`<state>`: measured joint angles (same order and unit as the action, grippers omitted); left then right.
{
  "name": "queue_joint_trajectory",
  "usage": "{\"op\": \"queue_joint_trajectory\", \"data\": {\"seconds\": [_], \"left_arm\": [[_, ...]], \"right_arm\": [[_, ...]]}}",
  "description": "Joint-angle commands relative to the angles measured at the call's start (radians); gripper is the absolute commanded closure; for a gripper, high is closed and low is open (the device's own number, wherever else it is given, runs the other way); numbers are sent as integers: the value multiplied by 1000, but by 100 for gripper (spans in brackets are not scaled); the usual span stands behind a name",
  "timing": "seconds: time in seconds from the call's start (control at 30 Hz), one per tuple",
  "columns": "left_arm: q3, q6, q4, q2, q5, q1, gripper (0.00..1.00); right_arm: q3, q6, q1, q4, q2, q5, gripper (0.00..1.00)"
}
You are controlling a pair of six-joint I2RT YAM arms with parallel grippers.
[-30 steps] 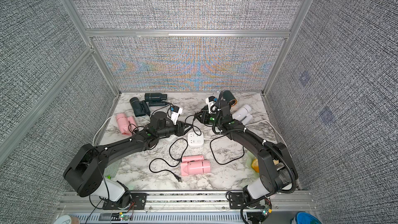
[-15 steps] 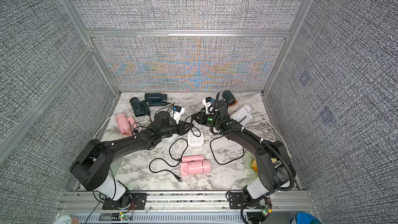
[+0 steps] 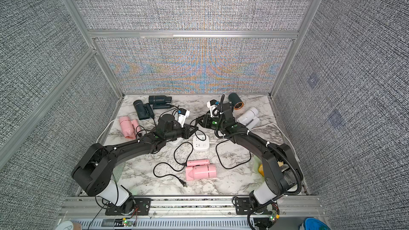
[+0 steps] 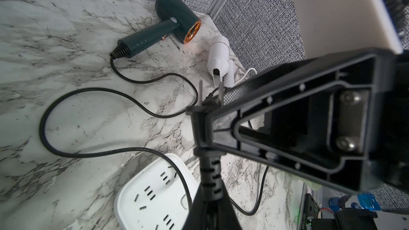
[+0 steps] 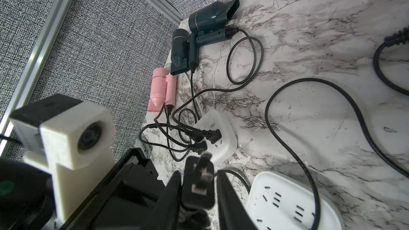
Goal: Charge the blow dryers
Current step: Pick up the plug from the center of the board.
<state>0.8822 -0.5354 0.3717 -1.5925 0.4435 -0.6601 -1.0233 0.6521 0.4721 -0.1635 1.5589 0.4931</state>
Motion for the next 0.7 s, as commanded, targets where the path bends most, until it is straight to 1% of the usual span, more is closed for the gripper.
{"op": "queue_joint_trajectory", "data": {"seconds": [0.0,0.07,0.23,0.4,0.57,0.67], "left_arm": [[-3,-1,19,6,-3,0,89],[-3,-2,18,6,-3,1,89],[-1,-2,12,5,-6,1,89],[-2,15,-12,13,-16,1,89],[35,93,-142,35,-67,1,90],[64,135,-219,51,-110,5,90]], "right_arm": [[-10,2,0,11,-5,-22,63],[-10,0,1,15,-11,-23,60],[-9,-28,0,53,-38,-44,58],[-3,-137,-1,191,-112,-126,57],[24,-267,-1,331,-194,-178,57],[59,-311,0,366,-239,-217,57]]}}
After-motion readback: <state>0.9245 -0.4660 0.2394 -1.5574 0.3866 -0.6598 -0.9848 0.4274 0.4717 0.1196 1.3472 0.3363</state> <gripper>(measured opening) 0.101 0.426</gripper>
